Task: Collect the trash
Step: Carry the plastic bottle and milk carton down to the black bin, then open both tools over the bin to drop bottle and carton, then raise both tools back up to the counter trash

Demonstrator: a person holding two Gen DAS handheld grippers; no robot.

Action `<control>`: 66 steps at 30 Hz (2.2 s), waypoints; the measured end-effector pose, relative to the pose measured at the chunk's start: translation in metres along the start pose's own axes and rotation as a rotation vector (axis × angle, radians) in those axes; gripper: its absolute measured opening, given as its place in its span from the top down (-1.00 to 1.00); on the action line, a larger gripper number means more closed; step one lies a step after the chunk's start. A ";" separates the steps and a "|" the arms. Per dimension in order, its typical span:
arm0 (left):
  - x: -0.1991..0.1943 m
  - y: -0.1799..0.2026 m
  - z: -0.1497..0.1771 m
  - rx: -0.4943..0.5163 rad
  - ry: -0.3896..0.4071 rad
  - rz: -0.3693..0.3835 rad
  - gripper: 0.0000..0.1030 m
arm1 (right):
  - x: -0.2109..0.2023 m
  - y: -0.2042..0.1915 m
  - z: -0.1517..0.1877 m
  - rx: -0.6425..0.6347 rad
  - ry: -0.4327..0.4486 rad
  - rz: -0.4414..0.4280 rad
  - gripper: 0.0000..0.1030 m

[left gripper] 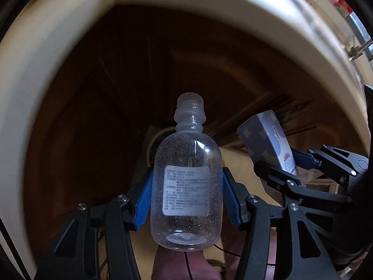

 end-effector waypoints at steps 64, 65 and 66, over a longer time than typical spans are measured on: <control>-0.179 0.113 -0.267 0.345 0.483 -0.080 -0.85 | -0.198 0.113 -0.206 0.003 0.355 -0.037 0.01; -0.179 0.119 -0.277 0.353 0.484 -0.081 -0.85 | -0.202 0.123 -0.218 0.019 0.358 -0.037 0.01; -0.174 0.125 -0.294 0.367 0.481 -0.081 -0.85 | -0.205 0.131 -0.228 0.038 0.361 -0.037 0.01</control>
Point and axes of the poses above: each gripper's, at about its wrist camera, not at the fingertips, and x roughly the way its jaws point, y to its right, z to its underside, the point moved 5 cm from there along x, roughly the way its jaws point, and after that the axes turned 13 degrees about y, right-handed, at the moved point
